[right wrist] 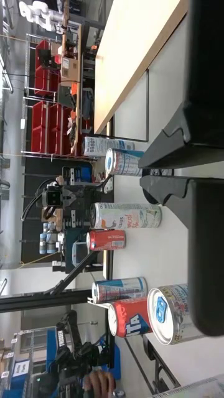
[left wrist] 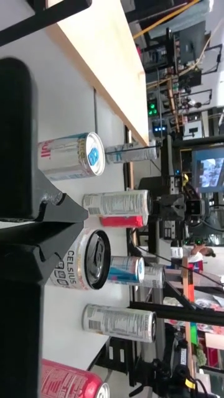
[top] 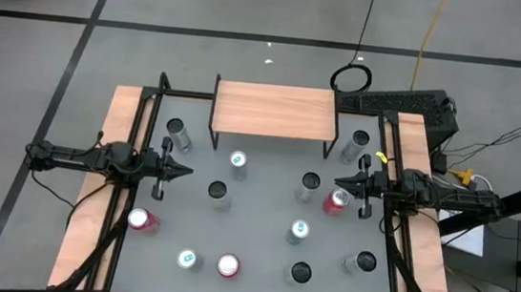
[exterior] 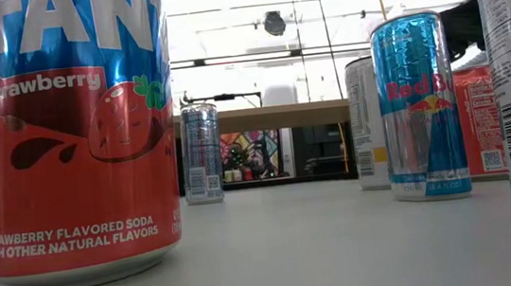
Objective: Place canned beverage on shelf
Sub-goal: Put the left yellow soda can on the shelf
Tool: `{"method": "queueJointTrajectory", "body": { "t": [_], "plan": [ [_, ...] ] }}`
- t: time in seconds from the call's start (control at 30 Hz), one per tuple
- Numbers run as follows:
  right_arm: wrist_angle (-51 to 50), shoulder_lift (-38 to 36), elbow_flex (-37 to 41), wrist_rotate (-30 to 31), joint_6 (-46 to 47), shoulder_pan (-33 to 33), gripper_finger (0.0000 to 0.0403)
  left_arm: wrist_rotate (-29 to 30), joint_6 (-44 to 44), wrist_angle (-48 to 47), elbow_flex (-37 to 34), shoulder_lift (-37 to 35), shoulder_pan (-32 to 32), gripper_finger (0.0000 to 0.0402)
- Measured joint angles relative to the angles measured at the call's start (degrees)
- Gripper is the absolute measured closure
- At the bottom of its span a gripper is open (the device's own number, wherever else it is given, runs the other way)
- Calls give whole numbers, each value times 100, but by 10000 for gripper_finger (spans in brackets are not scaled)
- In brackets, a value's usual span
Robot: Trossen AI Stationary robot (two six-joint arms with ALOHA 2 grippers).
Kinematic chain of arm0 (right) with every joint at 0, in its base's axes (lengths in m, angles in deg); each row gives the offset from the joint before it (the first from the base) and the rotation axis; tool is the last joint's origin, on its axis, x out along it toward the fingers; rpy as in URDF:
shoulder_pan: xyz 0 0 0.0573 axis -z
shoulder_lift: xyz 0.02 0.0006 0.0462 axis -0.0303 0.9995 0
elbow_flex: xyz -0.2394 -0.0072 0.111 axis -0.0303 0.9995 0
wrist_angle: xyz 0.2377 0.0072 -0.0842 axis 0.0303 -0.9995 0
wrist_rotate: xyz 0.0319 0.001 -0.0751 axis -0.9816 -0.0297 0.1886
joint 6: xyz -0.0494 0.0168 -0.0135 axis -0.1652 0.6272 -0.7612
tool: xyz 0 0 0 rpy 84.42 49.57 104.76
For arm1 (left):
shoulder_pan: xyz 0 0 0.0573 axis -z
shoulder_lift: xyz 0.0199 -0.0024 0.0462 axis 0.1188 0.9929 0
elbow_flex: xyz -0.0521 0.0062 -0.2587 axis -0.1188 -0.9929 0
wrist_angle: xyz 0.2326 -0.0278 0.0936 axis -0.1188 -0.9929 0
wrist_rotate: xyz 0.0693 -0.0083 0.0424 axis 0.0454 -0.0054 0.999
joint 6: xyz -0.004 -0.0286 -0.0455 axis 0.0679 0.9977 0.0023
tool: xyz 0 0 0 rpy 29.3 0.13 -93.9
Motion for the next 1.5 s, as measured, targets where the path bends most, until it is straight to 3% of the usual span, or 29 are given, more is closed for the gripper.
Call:
{"method": "queueJointTrajectory", "body": {
  "t": [1.5],
  "plan": [
    [0,0,-1,1,0,0,403,-72,305,-26,5,2,-2,402]
  ]
}}
